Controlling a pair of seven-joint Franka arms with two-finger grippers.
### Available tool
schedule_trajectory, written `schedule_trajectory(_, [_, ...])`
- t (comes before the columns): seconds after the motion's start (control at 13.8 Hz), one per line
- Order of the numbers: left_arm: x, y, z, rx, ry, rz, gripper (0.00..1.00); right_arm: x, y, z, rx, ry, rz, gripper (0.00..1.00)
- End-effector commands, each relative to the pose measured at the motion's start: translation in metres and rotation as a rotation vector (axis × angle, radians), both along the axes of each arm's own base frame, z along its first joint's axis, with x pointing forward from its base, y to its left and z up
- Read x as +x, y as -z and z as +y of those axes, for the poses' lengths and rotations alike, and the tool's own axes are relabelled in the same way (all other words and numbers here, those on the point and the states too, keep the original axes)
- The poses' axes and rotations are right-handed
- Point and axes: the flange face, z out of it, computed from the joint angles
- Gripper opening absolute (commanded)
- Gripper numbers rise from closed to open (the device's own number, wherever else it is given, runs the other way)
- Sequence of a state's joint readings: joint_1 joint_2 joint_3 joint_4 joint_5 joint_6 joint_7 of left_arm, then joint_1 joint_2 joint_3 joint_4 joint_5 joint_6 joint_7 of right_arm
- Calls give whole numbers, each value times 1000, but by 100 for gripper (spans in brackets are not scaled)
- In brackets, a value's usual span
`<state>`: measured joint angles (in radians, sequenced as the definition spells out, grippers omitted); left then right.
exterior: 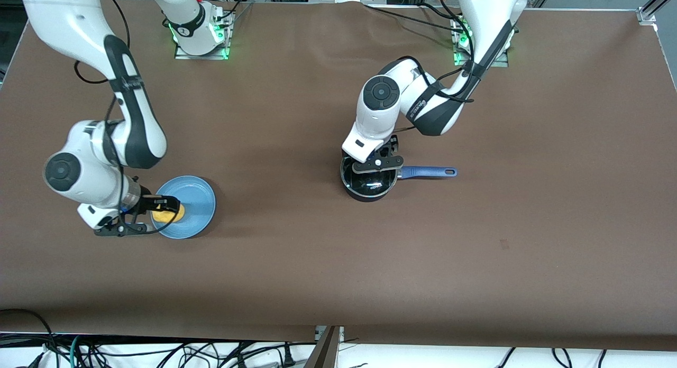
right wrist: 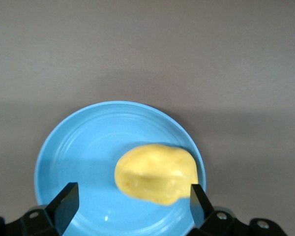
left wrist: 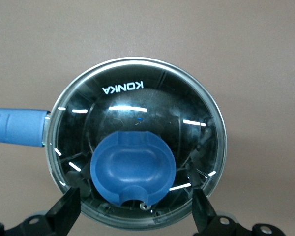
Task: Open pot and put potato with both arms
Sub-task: 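Grasp the blue lid knob with the left gripper while the right gripper grasps the potato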
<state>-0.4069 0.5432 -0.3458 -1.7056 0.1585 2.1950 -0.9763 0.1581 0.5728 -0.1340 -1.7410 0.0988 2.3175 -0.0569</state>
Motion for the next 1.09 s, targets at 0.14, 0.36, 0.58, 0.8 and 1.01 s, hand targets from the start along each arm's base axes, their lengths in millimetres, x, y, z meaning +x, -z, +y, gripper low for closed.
schedule_trajectory(0.14, [-2,6,-4,16,-24,-33,86,-3,16,-14,24,24,-6,100])
schedule_trajectory(0.36, [1,4,-4,16,-26,-42,88,-5,29,-20,51,72,-2,100])
schedule_trajectory(0.58, [3,4,-2,20,-26,-49,89,-6,39,-22,82,111,10,100])
schedule_trajectory(0.8, [4,7,-3,16,-25,-50,78,-5,41,-27,87,123,1,100])
schedule_trajectory(1.01, [5,6,-4,6,-38,-59,66,-7,53,-26,99,131,14,100])
